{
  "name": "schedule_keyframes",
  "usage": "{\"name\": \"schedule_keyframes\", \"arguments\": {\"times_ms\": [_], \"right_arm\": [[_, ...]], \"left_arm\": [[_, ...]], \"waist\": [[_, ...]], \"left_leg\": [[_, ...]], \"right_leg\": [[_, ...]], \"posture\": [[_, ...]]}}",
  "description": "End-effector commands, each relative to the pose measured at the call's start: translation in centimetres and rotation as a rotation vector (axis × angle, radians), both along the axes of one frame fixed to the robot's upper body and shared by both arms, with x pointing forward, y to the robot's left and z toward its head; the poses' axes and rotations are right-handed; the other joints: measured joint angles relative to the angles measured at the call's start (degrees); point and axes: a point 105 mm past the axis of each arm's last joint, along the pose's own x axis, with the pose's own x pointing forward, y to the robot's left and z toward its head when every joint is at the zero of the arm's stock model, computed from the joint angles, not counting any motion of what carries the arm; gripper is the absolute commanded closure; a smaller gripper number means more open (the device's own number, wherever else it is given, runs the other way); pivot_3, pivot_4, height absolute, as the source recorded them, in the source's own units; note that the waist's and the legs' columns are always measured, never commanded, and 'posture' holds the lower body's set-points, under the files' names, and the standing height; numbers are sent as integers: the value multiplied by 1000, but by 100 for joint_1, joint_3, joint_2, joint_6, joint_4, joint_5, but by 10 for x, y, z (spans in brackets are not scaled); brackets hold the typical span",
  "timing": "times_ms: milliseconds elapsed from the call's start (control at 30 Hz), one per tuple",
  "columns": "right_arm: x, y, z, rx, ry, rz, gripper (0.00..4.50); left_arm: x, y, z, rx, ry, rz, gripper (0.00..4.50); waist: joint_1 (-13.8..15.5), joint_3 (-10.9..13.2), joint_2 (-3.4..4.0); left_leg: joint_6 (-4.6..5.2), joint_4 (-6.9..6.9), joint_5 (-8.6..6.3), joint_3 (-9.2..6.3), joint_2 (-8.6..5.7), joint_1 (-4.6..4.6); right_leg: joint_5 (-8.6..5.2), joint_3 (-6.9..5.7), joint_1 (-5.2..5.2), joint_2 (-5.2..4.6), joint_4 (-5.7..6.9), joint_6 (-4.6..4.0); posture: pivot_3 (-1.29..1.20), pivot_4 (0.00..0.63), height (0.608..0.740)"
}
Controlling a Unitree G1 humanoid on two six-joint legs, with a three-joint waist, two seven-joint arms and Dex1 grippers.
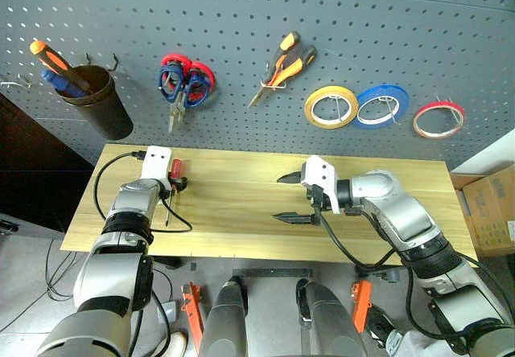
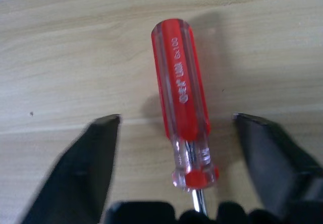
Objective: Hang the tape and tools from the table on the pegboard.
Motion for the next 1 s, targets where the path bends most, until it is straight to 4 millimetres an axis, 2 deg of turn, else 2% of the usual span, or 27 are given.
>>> {"name": "schedule_keyframes", "arguments": {"times_ms": [33,100,200,400,567,700,800,900,1000], "right_arm": [[-2,-2,13,34,-33,-3,0],[-1,-2,13,38,-34,-7,0],[0,-2,14,43,-39,-10,0],[4,-2,16,47,-47,-13,0],[4,-3,23,91,-43,-34,0],[-1,-1,37,222,-1,-82,0],[-13,1,52,342,49,-89,0],[-25,6,69,458,91,-69,0],[-29,10,80,521,100,-52,0]], "left_arm": [[-1,2,-3,18,20,0,2061],[-1,1,-3,16,19,-3,2851],[0,0,-3,17,18,-2,3675],[1,-1,-2,20,12,-4,3699],[2,-13,0,99,-16,-116,3699],[-4,-36,14,119,-129,-227,3699],[-24,-56,31,123,-229,-286,3699],[-40,-61,55,124,-332,-251,3699],[-53,-67,73,145,-400,-245,3699]], "waist": [[-26,6,1],[-57,7,0],[-98,8,-1],[-108,8,-1],[-107,7,-2],[-105,4,-4],[-93,-17,-14],[-71,-45,-33],[-36,-172,-49]], "left_leg": [[0,-1,0,0,0,0],[0,-1,0,0,0,0],[0,-1,0,0,0,0],[-1,-2,0,0,0,0],[-3,-2,-1,0,-2,-1],[-16,-4,-7,-1,1,-3],[-27,-4,-12,-6,3,-10],[-41,-4,-17,-20,3,-17],[-47,-4,-15,-30,1,-21]], "right_leg": [[0,0,0,0,0,0],[-1,-1,0,0,0,2],[-1,-1,0,0,0,2],[-1,-1,-1,0,-1,4],[-1,-2,-1,0,-2,5],[1,-1,-2,-4,-1,5],[13,-5,-7,-9,-1,-16],[14,-16,-9,-11,-1,-17],[14,-29,-9,-10,-3,-17]], "posture": [[-7,374,740],[-6,369,740],[-6,363,740],[-5,344,740],[4,309,740],[28,268,740],[49,227,740],[78,176,740],[100,140,740]]}}
